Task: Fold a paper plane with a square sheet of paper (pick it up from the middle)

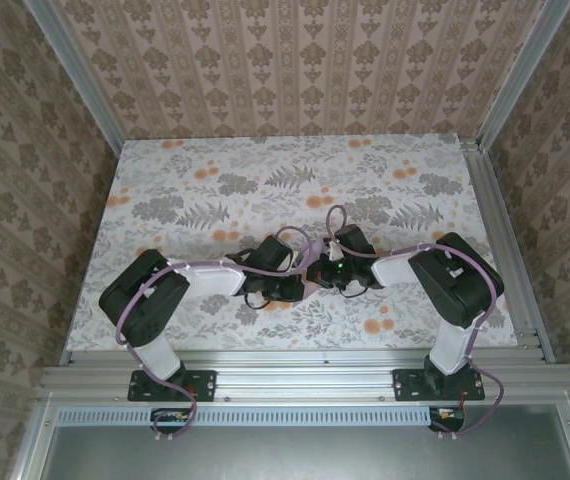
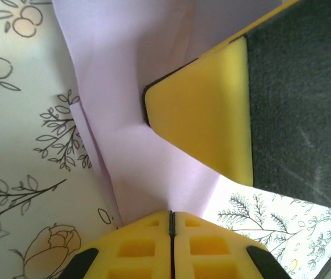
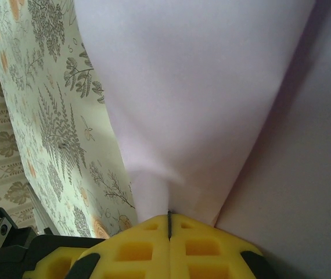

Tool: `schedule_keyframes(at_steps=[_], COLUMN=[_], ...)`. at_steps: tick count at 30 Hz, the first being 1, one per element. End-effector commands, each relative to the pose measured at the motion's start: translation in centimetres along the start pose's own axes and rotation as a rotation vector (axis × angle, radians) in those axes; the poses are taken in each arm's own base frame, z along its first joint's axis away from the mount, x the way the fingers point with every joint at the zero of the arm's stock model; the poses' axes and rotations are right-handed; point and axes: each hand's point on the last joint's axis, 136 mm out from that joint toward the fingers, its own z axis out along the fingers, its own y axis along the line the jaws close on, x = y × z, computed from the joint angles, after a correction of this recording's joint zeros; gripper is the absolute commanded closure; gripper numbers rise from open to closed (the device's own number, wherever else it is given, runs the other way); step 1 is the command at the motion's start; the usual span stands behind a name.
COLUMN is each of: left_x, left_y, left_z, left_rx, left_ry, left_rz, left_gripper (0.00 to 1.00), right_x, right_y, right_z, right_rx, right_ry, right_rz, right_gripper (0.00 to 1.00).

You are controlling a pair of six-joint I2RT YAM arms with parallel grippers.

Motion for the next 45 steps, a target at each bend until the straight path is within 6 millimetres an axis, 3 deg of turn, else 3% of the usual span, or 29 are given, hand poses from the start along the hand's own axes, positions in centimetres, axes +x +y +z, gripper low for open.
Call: schedule_keyframes(at_steps=[1,15,23,28,34,38,45], left_x=[4.1,8.0,8.1,6.5,1.5,-1.1,-2.0], left_y=[1.9,2.2,1.0,-0.8,-3.0,-4.3,-2.8], left_z=[0.0,-0.4,-1.0,-1.7,-3.5,-3.6,-1.4], left_rx=[-0.067,-0.097,-0.063,-0.014,0.047,0.112,0.053], left_ry=[0.106,0.173,0.179,0.141,-0.016,-0.073,-0.049], left_rz=[-0.054,-0.064,-0.054,-0.030,-0.002,-0.006,0.012], left_gripper=[0.92,0.93,0.93,0.93,0.92,0.92,0.92], right_x=[2.0,1.4,1.5,1.4,1.5,1.5,1.3], right_y=[-6.9,-8.1,-8.0,-7.1,-6.3,-5.7,-4.4], right_z=[-0.3,-0.3,-0.2,-0.2,-0.5,-0.5,-0.8], right_rx=[0.247,0.258,0.246,0.213,0.182,0.161,0.117], right_ry=[0.042,0.038,0.044,0.047,0.050,0.051,0.046], right_rz=[0.089,0.105,0.104,0.098,0.087,0.081,0.083], right_gripper=[1.00,1.00,1.00,1.00,1.00,1.00,1.00])
